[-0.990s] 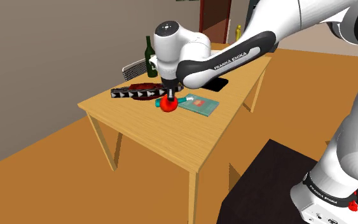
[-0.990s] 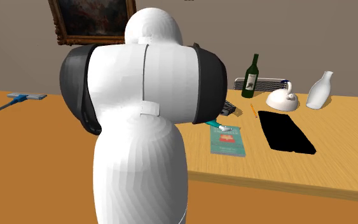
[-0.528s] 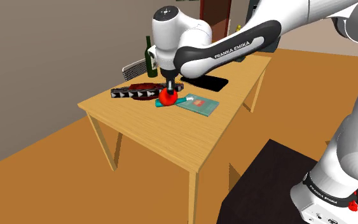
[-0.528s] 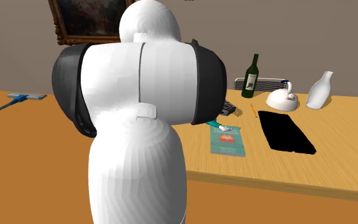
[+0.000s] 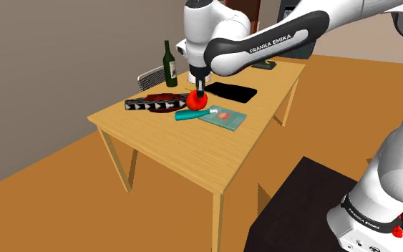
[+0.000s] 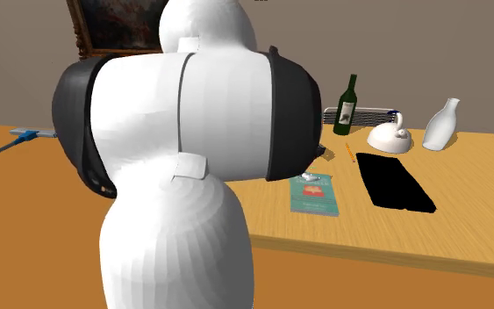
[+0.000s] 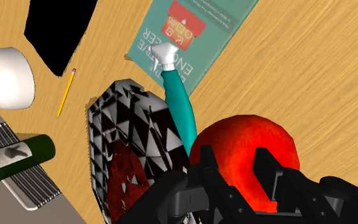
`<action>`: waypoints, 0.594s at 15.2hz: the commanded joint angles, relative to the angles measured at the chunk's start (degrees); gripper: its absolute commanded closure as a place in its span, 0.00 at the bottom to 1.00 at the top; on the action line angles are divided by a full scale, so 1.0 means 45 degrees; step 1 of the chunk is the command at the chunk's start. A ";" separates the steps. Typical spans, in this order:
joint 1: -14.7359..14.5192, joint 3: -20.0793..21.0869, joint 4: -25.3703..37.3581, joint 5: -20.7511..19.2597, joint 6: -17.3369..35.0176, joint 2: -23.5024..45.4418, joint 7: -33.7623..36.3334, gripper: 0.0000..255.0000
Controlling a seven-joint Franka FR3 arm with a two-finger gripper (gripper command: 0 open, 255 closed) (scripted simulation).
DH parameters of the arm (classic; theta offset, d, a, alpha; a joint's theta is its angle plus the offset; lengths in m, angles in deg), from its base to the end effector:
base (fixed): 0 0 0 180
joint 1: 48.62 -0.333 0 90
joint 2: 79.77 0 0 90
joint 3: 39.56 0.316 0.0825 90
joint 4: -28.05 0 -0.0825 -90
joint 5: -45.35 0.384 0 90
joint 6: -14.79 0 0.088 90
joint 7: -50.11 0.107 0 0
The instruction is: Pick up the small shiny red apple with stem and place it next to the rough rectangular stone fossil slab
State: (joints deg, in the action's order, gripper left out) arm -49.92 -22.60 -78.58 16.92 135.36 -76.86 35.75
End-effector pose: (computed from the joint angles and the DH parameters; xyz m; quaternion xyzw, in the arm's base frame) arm 0.5742 0.1627 0.5119 0.8986 0.3701 0.1022 0.2121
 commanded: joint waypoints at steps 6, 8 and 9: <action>0.1078 -0.1082 -0.2025 0.0727 0.1452 -0.1548 -0.2040 1.00; 0.1344 -0.1444 -0.2437 0.0906 0.1801 -0.1860 -0.2669 1.00; 0.1474 -0.1629 -0.2619 0.0993 0.1968 -0.1997 -0.2989 1.00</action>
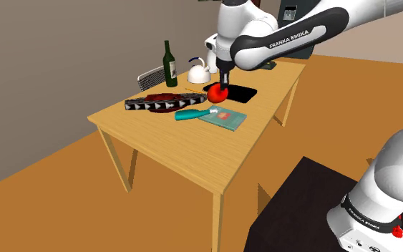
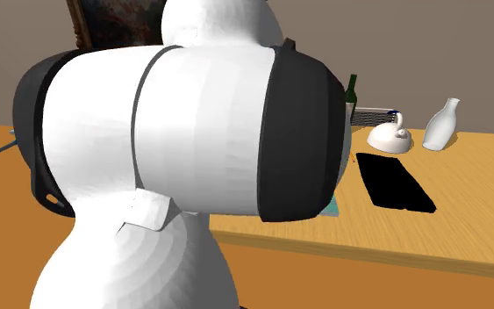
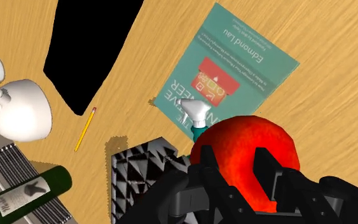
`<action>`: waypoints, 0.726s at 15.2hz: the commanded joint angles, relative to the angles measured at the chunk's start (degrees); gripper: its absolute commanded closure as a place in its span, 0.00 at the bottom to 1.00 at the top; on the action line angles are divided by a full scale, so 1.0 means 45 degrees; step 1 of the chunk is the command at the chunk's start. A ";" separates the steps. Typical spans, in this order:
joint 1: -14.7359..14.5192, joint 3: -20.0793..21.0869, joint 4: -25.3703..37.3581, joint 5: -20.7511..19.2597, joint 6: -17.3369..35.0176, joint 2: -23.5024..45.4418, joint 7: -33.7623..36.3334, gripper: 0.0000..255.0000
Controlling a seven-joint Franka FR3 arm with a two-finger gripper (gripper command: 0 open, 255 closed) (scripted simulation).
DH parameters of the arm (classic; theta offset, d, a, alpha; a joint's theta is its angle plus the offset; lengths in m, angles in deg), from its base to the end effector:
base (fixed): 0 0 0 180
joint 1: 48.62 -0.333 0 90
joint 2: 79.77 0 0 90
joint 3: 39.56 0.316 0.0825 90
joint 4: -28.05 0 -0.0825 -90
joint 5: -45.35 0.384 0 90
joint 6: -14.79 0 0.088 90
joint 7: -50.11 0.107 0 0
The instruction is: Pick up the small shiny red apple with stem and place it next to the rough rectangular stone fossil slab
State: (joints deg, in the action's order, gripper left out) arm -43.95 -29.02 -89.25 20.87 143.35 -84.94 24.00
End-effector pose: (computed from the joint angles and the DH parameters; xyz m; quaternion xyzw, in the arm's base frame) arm 0.5544 0.0475 0.5109 0.8987 0.3699 0.1023 0.2122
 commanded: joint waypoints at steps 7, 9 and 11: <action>0.1000 -0.1571 -0.1112 0.0703 0.1223 -0.0801 -0.2710 1.00; 0.1229 -0.1978 -0.1225 0.0884 0.1475 -0.0858 -0.3408 1.00; 0.1454 -0.2386 -0.1280 0.1082 0.1710 -0.0863 -0.4122 1.00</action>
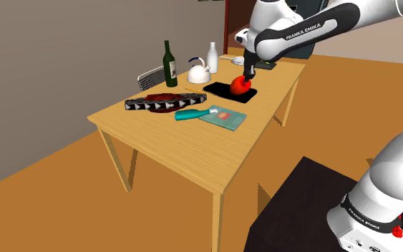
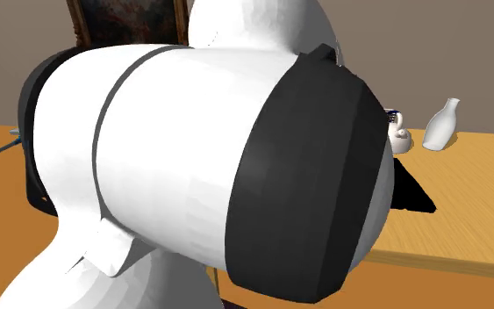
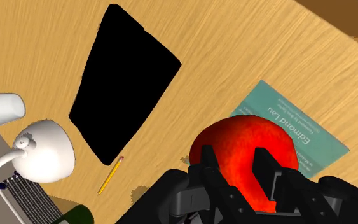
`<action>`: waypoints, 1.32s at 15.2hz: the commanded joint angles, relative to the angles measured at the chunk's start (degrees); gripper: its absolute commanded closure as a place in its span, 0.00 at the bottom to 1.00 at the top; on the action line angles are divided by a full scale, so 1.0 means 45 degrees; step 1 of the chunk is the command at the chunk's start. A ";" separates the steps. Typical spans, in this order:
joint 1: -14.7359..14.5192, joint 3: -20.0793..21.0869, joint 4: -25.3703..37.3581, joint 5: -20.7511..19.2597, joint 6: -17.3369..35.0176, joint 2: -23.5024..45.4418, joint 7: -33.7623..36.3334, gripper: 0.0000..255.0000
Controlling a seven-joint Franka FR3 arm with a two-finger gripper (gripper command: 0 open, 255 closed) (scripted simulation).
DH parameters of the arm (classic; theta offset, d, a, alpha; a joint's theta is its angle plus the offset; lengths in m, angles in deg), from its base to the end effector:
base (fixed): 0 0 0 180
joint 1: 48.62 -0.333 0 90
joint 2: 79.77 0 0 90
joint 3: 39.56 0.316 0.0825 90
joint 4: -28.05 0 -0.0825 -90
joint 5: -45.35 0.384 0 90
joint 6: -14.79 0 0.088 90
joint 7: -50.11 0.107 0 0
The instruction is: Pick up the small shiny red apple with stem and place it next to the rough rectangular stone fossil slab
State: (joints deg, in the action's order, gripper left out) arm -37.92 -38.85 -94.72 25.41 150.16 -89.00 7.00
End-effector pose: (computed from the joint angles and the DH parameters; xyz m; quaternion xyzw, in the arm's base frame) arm 0.5287 -0.0972 0.5145 0.8989 0.3696 0.1025 0.2119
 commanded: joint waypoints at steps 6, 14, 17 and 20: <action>0.0758 -0.1420 0.0124 0.0823 0.0780 0.0320 -0.2588 1.00; 0.1038 -0.1909 -0.0241 0.1022 0.1783 0.0809 -0.3282 1.00; 0.1069 -0.1922 -0.0556 0.0902 0.2282 0.0999 -0.3137 1.00; 0.1101 -0.1936 -0.0846 0.0770 0.2780 0.1214 -0.2980 1.00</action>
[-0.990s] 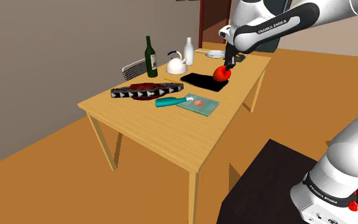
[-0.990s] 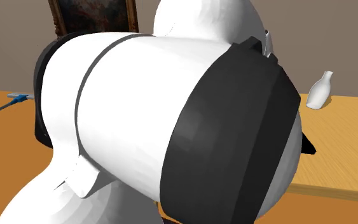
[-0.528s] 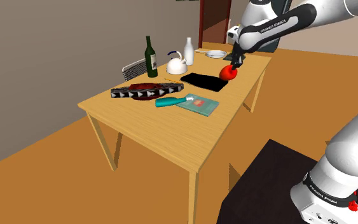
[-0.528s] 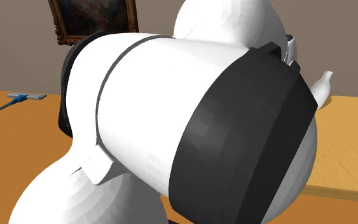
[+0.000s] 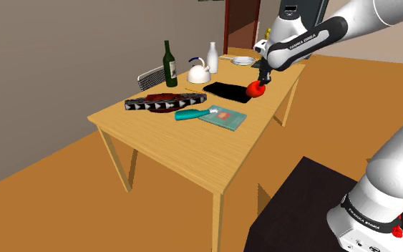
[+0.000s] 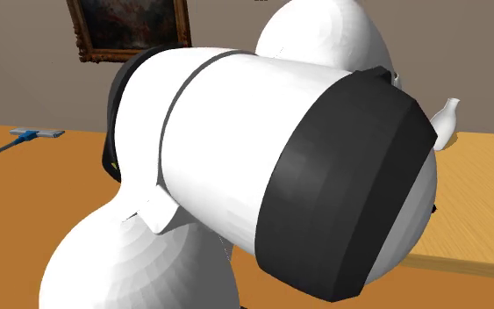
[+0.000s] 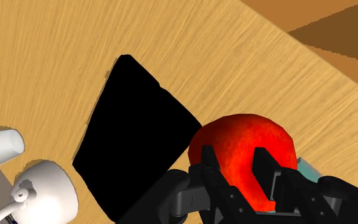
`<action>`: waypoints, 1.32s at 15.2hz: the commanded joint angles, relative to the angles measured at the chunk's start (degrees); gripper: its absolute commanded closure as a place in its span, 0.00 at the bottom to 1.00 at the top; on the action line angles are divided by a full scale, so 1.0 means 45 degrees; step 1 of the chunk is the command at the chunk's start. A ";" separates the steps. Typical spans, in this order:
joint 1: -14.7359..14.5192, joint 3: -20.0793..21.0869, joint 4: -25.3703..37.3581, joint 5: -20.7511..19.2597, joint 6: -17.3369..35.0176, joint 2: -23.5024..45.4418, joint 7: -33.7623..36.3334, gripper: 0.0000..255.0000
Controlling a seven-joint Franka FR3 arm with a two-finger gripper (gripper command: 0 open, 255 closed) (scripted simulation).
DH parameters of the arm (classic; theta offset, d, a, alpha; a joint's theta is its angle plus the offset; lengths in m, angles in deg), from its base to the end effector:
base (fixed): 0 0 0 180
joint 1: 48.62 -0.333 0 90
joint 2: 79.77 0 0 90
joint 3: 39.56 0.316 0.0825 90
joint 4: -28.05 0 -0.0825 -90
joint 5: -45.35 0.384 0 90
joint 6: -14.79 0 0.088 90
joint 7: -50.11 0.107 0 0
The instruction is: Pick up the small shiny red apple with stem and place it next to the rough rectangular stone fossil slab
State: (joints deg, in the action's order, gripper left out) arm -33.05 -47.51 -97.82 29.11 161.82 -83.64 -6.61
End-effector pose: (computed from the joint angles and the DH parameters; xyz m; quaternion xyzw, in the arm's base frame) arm 0.5103 -0.2185 0.4598 0.8986 0.3704 0.1022 0.2119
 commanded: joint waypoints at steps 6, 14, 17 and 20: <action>0.0084 -0.0047 -0.0662 -0.0364 0.1182 0.0524 0.0402 1.00; 0.0156 -0.0126 -0.1169 -0.0915 0.2491 0.1344 0.1000 1.00; 0.0170 -0.0178 -0.1312 -0.1183 0.2988 0.1705 0.1283 1.00; 0.0166 -0.0182 -0.1313 -0.1182 0.2988 0.1705 0.1282 1.00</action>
State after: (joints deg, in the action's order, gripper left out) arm -32.21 -48.40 -103.48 23.94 175.18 -76.49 -1.07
